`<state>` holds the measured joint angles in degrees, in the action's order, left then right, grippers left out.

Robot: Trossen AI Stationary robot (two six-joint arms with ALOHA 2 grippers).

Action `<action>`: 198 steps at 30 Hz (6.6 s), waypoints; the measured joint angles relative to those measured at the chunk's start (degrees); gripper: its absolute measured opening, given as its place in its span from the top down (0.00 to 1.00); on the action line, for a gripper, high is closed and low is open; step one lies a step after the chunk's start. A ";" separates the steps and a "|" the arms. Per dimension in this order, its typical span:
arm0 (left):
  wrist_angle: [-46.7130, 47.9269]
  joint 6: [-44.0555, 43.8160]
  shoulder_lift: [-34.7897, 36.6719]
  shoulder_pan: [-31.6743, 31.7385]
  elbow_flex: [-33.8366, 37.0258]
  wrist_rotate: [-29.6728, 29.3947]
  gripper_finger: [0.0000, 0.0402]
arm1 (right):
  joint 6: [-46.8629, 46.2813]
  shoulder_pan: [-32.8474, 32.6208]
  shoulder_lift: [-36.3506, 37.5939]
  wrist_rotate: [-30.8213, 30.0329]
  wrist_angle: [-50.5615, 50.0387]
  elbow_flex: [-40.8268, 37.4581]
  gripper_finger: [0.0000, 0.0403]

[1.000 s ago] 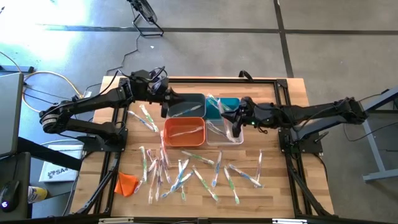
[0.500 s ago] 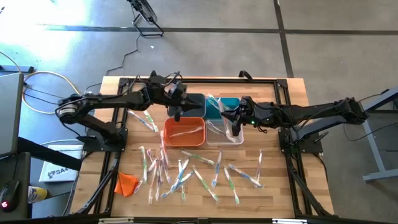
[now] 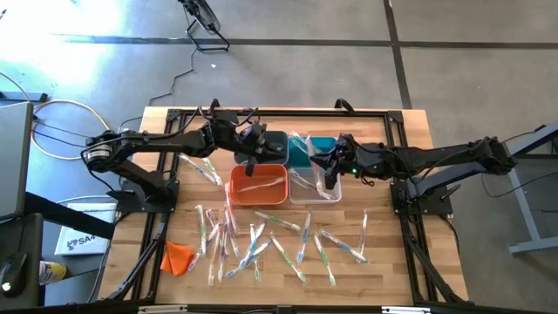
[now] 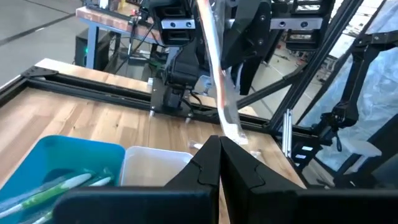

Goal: Pick & Place Toothbrushes
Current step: Put the orange toothbrush into the orange bin, then put the blue toothbrush into the left blue bin

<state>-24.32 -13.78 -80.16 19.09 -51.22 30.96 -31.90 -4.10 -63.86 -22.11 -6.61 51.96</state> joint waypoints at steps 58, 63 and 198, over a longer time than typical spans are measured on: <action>-8.72 -10.49 -7.50 -9.80 -5.11 -9.64 0.66 | 12.69 -0.24 -7.89 1.06 21.89 0.04 0.96; -8.87 -10.33 -7.50 -9.86 -5.11 -9.62 0.66 | 12.41 -0.26 -7.87 0.80 21.90 0.04 0.96; 43.08 -4.74 -2.50 -11.61 -5.05 -26.02 0.74 | 3.02 1.27 3.56 10.27 2.07 0.00 0.43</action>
<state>18.77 -18.52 -82.66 7.49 -56.27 4.94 -28.88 -2.83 -60.29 -11.84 -4.54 51.96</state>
